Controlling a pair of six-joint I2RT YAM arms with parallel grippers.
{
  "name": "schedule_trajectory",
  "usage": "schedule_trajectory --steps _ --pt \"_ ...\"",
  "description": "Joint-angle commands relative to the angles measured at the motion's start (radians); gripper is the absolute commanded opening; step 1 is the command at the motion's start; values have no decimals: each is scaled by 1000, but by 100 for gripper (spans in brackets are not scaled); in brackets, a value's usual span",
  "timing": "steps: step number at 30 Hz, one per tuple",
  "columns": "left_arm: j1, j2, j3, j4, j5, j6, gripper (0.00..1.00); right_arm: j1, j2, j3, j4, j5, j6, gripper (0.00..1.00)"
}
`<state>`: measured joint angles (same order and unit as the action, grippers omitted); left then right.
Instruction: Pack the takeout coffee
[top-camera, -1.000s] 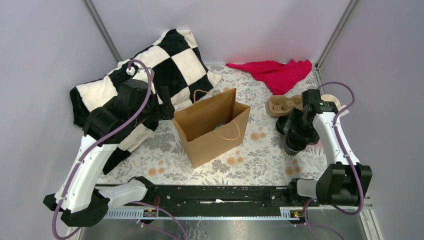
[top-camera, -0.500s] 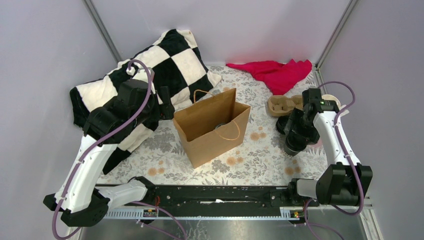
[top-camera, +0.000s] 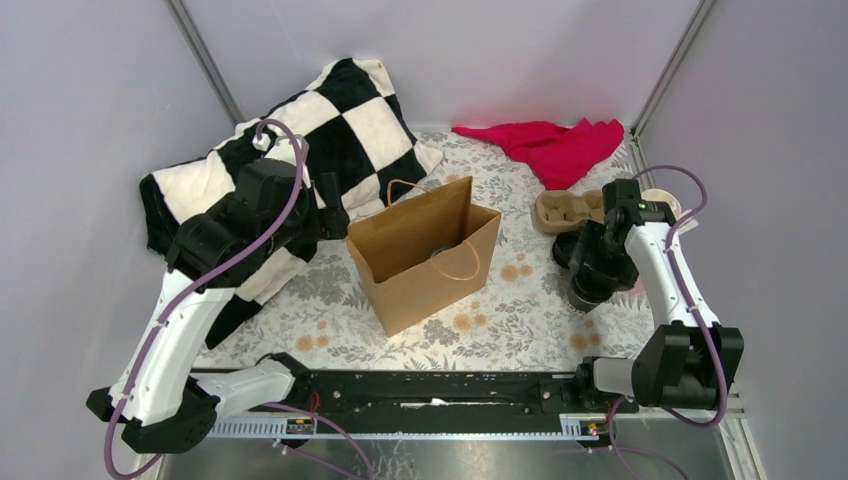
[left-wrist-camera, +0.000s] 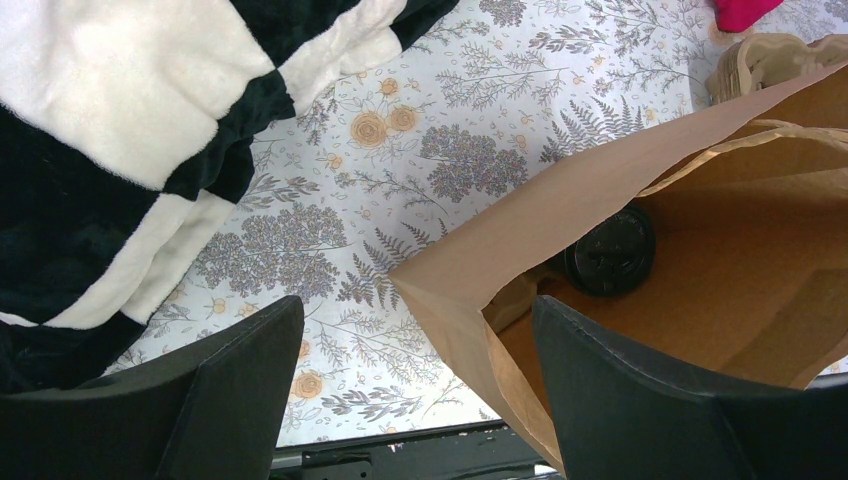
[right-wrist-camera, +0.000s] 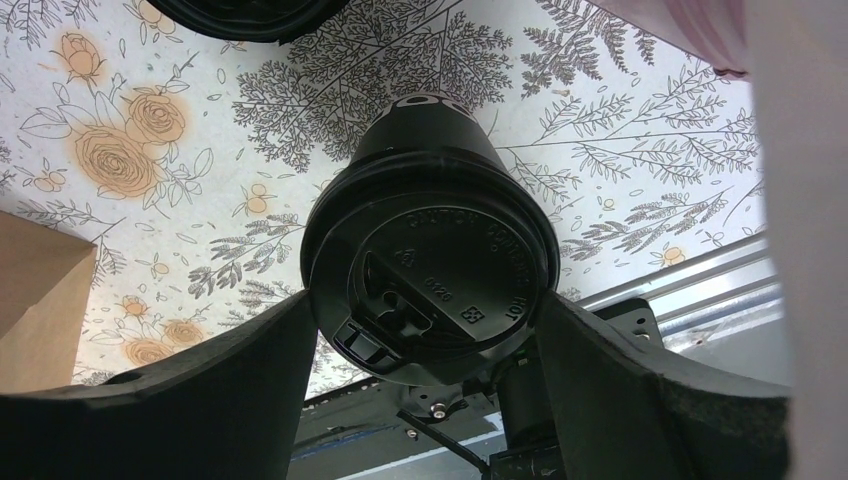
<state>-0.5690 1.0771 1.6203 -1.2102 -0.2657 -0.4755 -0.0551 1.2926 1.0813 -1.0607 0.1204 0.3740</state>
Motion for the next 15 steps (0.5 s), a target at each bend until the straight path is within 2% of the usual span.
schedule_trajectory --steps 1,15 --pt "5 -6 -1 31 -5 5 88 -5 -7 -3 -2 32 -10 82" --pt "4 3 1 34 1 6 88 -5 -30 91 -43 9 -7 79"
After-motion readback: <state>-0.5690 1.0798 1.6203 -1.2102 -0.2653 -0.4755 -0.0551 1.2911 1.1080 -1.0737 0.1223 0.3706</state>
